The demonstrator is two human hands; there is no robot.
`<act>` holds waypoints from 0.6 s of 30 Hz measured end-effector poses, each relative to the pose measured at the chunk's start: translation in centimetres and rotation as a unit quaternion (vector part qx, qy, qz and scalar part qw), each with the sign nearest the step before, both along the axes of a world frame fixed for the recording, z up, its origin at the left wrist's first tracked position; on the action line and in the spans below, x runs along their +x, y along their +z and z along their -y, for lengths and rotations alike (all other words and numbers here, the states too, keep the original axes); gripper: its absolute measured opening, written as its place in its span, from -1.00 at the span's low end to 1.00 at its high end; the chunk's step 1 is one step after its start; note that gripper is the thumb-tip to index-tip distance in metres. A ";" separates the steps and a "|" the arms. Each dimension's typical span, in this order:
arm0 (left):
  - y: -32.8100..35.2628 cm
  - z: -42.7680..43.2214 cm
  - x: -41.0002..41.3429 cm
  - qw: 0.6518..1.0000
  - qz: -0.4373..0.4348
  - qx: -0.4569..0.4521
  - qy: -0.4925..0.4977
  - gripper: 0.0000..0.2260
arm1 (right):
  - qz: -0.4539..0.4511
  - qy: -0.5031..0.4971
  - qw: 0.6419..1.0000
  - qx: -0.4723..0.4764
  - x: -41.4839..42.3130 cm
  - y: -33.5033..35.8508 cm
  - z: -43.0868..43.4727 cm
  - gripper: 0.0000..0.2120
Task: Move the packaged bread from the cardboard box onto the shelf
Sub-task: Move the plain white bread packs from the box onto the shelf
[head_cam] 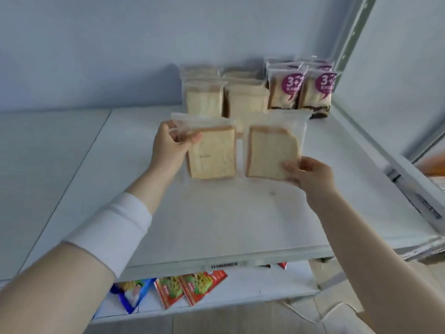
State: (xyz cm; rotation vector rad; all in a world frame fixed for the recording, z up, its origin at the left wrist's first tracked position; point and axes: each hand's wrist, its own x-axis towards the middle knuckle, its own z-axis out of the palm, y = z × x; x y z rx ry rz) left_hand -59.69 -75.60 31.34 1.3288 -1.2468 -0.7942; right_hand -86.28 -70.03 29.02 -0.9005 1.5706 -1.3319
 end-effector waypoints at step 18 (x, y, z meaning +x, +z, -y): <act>-2.5 11.8 -1.7 0.992 0.018 -0.053 0.111 -0.66 | -0.229 -0.106 0.967 -0.034 2.1 -2.9 13.4 -0.70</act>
